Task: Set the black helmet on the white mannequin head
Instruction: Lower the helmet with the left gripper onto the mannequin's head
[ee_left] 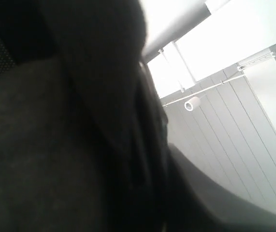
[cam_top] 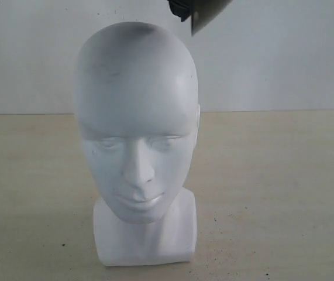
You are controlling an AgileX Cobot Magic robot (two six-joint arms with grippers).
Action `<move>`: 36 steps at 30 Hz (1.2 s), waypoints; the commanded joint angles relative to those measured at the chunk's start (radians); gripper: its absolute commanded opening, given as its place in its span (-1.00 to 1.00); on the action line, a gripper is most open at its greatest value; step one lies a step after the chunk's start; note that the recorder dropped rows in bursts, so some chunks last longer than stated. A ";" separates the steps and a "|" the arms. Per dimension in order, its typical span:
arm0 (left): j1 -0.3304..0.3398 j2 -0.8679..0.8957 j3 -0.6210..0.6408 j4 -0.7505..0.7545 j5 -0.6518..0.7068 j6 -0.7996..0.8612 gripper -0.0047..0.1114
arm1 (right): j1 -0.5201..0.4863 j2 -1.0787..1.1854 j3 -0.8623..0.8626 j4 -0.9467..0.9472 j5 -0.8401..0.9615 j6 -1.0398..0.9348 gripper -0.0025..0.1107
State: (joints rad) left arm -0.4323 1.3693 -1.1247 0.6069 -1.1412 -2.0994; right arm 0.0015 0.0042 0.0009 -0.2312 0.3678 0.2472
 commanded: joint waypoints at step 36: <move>-0.029 -0.076 0.247 -0.026 -0.080 0.077 -0.84 | -0.002 -0.004 -0.001 -0.008 -0.011 0.001 -0.96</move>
State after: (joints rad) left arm -0.4639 1.3345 -0.8725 0.6363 -1.1596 -2.0472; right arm 0.0015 0.0042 0.0009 -0.2312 0.3678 0.2472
